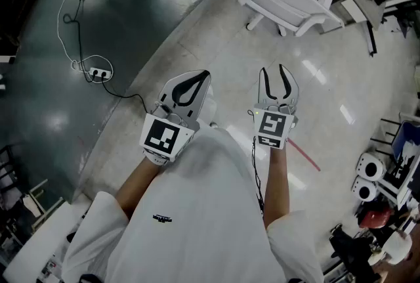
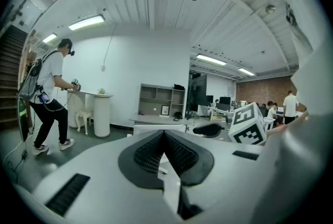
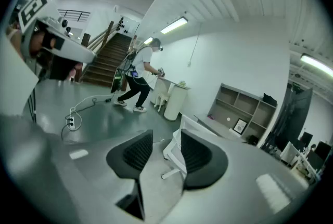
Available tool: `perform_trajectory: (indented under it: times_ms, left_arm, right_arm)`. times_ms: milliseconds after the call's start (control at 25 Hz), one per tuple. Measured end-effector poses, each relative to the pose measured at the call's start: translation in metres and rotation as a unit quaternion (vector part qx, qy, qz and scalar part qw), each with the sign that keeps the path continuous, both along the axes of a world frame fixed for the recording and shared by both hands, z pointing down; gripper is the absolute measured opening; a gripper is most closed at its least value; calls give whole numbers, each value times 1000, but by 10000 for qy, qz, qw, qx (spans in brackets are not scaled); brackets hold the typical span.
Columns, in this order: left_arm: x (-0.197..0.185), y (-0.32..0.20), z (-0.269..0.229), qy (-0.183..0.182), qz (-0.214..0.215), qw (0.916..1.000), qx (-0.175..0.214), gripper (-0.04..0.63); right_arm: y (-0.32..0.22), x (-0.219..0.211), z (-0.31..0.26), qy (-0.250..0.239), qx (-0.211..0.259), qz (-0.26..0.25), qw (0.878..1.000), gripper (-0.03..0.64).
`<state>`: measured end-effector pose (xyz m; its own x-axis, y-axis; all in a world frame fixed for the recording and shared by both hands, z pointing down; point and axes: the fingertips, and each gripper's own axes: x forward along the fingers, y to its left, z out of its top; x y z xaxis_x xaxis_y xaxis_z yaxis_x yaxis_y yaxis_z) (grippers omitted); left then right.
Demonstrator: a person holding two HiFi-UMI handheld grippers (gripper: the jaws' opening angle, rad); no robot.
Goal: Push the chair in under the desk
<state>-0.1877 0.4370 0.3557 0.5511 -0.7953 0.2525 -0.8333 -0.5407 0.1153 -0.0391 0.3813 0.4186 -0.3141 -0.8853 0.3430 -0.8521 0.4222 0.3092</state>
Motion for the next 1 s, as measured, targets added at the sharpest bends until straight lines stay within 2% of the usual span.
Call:
perform_trajectory:
  times_ms: [120,280,520,680,760,1000]
  left_arm:
    - [28,43,-4,-59,76,9999,132,8]
    - [54,95,-8,-89,240,9996,78,8]
    - [75,143,-10,-118,661,9977,-33,8]
    - [79,143,-17,-151,877,9960,102,8]
    - [79,145,-19,-137,929,9953,219,8]
    - [63,130,-15,-34,929,9956,93,8]
  right_arm:
    - [63,11,-24,-332,189,-65,9993,133]
    - [131,29,-41,-721,274,198,9968,14]
    - [198,47,-42,-1016,62,753,9920,12]
    - [204,65,-53,-1511,348,1158,9811,12]
    - [209,71,-53,-1523,401,1271,9793,12]
    - [199,64,-57,-1461,460,1234,9805,12]
